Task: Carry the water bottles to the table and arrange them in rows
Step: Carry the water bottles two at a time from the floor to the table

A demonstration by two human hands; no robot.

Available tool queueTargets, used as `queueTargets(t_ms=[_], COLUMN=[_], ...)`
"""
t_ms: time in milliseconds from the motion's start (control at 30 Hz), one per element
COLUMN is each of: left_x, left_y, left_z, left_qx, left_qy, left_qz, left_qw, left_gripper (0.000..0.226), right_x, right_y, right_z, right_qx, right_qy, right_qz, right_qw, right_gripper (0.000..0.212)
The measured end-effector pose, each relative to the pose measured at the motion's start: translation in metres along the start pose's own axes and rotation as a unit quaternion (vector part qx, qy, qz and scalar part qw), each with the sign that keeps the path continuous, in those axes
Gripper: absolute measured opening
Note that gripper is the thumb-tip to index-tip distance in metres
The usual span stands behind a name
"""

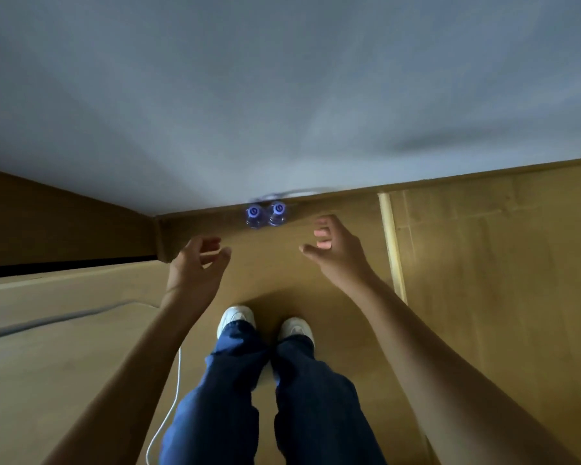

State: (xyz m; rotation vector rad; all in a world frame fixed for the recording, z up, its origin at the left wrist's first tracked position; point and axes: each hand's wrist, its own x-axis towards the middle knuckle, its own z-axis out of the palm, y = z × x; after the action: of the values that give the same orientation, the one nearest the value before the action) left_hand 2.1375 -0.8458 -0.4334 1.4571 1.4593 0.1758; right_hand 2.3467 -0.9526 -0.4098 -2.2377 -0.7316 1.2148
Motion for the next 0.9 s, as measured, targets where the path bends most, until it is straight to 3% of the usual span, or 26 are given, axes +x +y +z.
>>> queueTargets(t_ms=[200, 433, 700, 900], left_x=[0.096, 0.205, 0.271, 0.284], left_y=[-0.09, -0.166, -0.207, -0.211], left_z=[0.079, 0.145, 0.184, 0.197], left_qx=[0.056, 0.081, 0.039, 0.013], left_qy=[-0.028, -0.048, -0.066, -0.068], left_qz=[0.033, 0.061, 0.166, 0.183], left_qw=[0.998, 0.994, 0.983, 0.981], left_gripper=[0.02, 0.047, 0.065, 0.068], right_x=[0.109, 0.23, 0.304, 0.307], right_y=[0.09, 0.174, 0.209, 0.214], right_z=[0.069, 0.132, 0.171, 0.179], right_qx=[0.007, -0.006, -0.061, 0.018], right_qy=[0.014, 0.036, 0.004, 0.034], right_qz=[0.008, -0.001, -0.164, -0.193], right_qw=[1.0, 0.999, 0.985, 0.98], right_gripper=[0.056, 0.064, 0.059, 0.058])
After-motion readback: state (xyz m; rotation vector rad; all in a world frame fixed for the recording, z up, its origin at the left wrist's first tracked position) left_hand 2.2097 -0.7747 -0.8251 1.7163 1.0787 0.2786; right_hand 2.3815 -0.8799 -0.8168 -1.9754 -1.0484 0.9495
